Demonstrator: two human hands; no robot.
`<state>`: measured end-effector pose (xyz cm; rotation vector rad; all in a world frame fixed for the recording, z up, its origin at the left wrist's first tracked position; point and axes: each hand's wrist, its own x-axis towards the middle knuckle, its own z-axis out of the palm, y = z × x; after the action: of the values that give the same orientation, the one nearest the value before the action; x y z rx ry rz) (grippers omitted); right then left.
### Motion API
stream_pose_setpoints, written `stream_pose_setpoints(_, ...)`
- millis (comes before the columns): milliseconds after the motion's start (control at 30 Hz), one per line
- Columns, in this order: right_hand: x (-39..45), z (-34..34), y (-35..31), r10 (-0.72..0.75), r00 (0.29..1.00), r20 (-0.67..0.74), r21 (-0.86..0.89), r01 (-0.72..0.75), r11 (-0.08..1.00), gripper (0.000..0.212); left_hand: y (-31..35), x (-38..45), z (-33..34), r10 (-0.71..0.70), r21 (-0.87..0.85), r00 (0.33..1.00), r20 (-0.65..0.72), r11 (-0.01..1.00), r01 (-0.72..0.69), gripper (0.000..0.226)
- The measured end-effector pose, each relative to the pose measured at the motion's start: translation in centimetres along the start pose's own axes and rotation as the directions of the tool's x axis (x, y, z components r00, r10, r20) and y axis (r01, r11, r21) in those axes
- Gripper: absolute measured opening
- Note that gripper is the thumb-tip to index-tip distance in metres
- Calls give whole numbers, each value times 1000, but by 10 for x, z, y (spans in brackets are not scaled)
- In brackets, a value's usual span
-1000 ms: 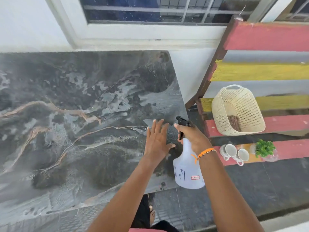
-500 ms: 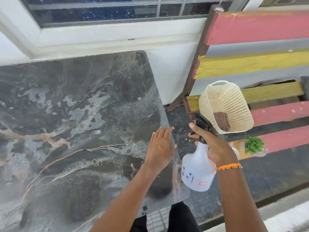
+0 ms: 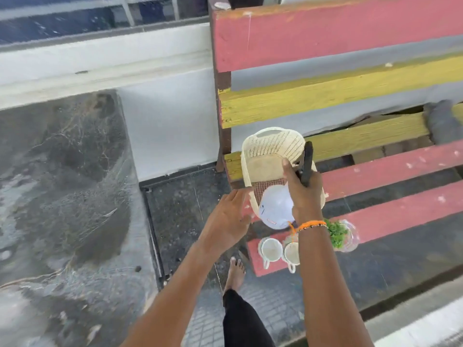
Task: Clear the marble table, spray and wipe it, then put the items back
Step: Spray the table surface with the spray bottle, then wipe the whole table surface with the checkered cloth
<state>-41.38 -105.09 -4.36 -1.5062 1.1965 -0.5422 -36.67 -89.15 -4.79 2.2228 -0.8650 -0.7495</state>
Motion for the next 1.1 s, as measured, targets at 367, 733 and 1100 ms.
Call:
stream_pose_setpoints(367,126,39,43,-193,964,181,-287,239,927,23,0,80,13,-118,-137,992,-44,984,111,44)
stream_pose_setpoints(733,152,73,87,-144,925,351,-295,256,921,36,-26,90,14,-255,-172,966,-49,954,244,28)
stream_pose_setpoints(1100,166,38,155,430,814,391,-866,167,471,63,-23,89,31,-308,-192,951,2,934,302,29)
